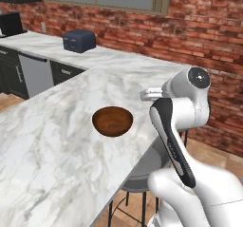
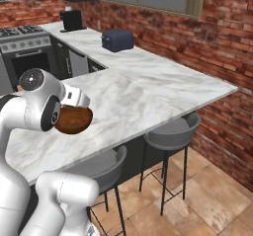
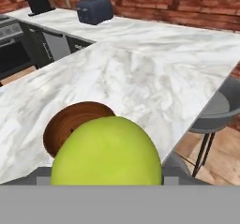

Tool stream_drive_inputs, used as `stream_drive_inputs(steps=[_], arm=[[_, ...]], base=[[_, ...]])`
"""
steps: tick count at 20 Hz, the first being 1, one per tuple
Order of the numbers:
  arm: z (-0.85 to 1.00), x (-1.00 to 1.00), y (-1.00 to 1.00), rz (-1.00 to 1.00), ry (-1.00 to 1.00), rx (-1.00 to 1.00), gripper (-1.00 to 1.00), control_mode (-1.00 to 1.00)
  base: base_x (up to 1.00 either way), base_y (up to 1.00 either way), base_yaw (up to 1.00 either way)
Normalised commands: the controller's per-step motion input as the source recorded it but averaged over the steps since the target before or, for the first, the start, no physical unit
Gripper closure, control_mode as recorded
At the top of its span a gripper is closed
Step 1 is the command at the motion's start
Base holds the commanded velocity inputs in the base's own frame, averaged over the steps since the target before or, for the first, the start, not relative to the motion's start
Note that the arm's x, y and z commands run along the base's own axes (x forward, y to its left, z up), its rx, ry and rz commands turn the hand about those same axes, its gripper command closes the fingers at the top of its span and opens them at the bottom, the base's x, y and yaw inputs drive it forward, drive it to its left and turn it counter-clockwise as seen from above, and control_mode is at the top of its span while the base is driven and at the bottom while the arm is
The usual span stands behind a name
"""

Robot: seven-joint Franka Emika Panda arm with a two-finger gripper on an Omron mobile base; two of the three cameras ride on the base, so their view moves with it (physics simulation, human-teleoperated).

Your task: Retrieve the pear and banana from the fridge and place them into the bowl on the dining table.

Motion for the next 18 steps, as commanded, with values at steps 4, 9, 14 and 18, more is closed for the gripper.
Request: stream_drive_inputs(steps=[4, 9, 14, 18], arm=[[-0.25, -0.13, 0.46, 0.05, 0.11, 0.11, 1.00, -1.00], [-0.30, -0.11, 0.40, 0.07, 0.08, 0.09, 1.00, -1.00], [-0.23, 0.00, 0.27, 0.04, 0.04, 0.01, 1.00, -1.00], [-0.15, 0.05, 0.20, 0.00, 0.08, 0.00, 1.00, -1.00]], base=[[0.00, 0.00, 0.00], [0.00, 0.00, 0.00], [0.00, 0.00, 0.00], [0.00, 0.00, 0.00]])
